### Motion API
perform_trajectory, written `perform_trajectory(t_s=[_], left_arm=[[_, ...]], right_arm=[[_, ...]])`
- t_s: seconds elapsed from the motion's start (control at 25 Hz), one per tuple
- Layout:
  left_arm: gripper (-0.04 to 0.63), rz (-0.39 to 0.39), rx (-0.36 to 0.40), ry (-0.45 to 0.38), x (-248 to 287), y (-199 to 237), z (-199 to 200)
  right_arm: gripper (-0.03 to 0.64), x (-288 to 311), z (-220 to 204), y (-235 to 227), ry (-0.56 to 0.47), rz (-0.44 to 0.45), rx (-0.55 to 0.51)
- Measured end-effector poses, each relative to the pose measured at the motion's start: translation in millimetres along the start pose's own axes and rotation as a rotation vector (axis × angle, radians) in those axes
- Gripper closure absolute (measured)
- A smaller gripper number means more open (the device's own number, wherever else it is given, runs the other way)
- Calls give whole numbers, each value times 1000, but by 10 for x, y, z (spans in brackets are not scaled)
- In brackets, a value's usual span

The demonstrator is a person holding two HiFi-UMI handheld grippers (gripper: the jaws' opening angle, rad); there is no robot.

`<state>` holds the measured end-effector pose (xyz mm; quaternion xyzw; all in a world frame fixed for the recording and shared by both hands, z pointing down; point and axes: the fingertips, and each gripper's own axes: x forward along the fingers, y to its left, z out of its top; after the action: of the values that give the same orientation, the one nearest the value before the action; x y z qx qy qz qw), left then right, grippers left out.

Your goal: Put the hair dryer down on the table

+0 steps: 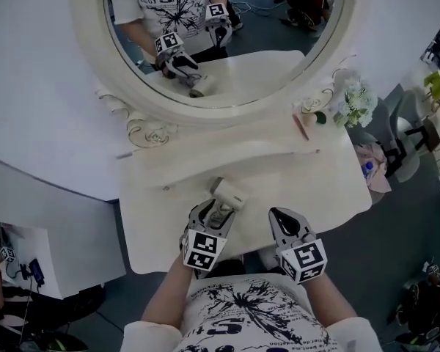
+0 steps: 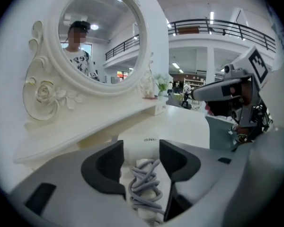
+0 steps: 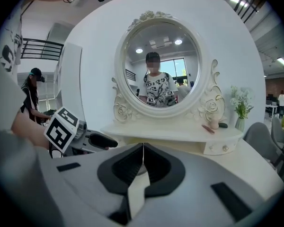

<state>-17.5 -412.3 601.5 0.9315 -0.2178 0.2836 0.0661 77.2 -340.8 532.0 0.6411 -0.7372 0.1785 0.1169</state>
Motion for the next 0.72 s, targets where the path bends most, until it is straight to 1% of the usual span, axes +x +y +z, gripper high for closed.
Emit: perform_trajectory(t_s=[0.08, 0.12, 0.2, 0.24, 0.32, 0.4, 0.56, 0.72], left_arm=[[420, 30, -9, -47, -142, 46, 148], [459, 48, -16, -66, -215, 73, 215], [524, 79, -34, -96, -353, 125, 333], [543, 89, -44, -108, -418, 146, 386], [561, 107, -60, -136, -564, 188, 488], [572, 134, -74, -186, -745, 252, 601], [574, 187, -78, -312, -1096, 398, 822], [574, 223, -91, -381, -1320, 495, 894]], right_arm=[[598, -23, 99, 53, -26, 5, -10], [598, -32, 148, 80, -41, 8, -15], [598, -43, 237, 136, -74, 24, -18], [598, -46, 279, 167, -91, 37, -14], [598, -53, 360, 237, -122, 63, -7], [598, -58, 439, 308, -151, 78, -15], [598, -25, 577, 430, -208, 124, -27], [598, 16, 670, 536, -239, 173, -68]])
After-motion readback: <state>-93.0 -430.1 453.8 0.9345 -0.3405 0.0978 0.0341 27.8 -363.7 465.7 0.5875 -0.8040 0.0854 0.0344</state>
